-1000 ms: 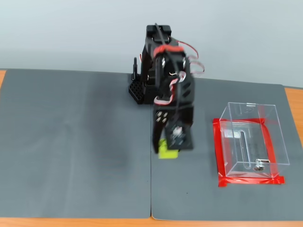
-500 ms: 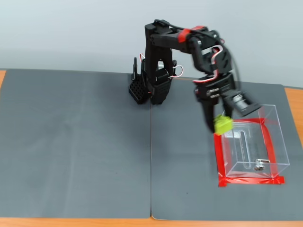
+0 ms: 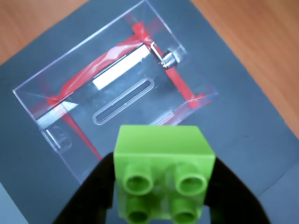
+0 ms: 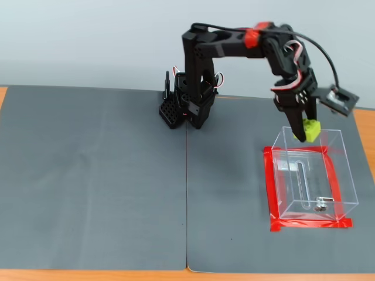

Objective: Pick the green lego block and place it into the transparent box

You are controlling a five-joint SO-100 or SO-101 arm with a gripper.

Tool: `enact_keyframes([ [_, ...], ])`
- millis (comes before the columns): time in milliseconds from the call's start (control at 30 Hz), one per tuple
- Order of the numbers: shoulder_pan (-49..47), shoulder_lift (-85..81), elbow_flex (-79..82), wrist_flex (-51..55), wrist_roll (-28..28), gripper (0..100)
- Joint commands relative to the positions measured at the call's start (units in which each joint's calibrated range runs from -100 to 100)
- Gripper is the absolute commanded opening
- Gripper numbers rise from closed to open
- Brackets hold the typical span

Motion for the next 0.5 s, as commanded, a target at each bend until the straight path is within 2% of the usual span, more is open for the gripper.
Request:
enact_keyframes([
  [0,-0.8,3.0,-2.5,-3.4,0.0,14],
  [467,-2.6,13.8,-2.5,-9.9,0.1,14],
])
